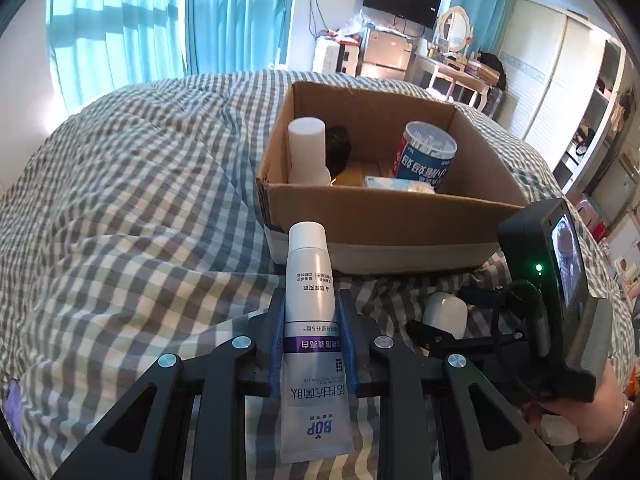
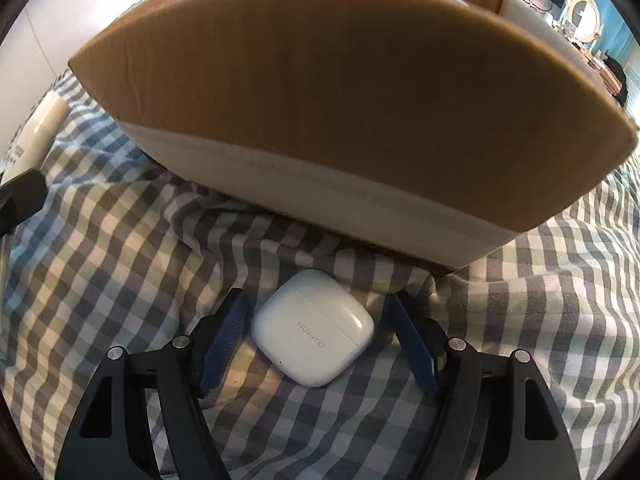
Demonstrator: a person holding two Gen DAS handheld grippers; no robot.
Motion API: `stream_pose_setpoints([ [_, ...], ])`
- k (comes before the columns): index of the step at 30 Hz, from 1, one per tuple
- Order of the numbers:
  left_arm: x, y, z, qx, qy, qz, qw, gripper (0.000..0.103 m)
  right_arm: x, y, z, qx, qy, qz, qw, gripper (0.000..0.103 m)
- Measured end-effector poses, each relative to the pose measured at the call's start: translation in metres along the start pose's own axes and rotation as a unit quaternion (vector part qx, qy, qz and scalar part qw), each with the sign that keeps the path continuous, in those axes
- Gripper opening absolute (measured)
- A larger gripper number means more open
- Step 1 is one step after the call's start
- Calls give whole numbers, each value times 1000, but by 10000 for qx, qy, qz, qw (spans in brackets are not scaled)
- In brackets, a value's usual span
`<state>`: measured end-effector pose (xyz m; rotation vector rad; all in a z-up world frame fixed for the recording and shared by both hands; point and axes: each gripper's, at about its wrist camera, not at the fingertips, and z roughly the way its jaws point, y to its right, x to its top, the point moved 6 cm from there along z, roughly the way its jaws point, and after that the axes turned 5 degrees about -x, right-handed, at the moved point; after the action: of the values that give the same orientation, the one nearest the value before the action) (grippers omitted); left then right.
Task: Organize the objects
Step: 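Grasp the white earbud case with the right tool while the left holds the tube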
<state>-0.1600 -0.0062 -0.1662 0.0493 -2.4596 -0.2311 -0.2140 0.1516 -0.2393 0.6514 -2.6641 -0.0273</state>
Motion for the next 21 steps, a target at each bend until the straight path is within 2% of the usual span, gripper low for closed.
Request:
stream_pose_setpoints([
  [5, 0, 0, 2, 25, 9, 33, 10000, 24, -5, -3, -1, -46, -50, -107, 9999, 73],
  [7, 0, 1, 2, 39, 18, 55, 10000, 24, -7, -5, -3, -58, -49, -175, 9998, 60],
  [8, 0, 1, 2, 38, 23, 58, 10000, 24, -9, -6, -5, -77, -30, -196, 9998, 59],
  [13, -2, 1, -6, 83, 51, 60, 9999, 24, -16, -9, -20, -49, 68, -265, 9996, 58],
  [21, -5, 5, -30, 112, 129, 102, 9998, 24, -22, -5, -77, 57, 634, -234, 9977, 58],
])
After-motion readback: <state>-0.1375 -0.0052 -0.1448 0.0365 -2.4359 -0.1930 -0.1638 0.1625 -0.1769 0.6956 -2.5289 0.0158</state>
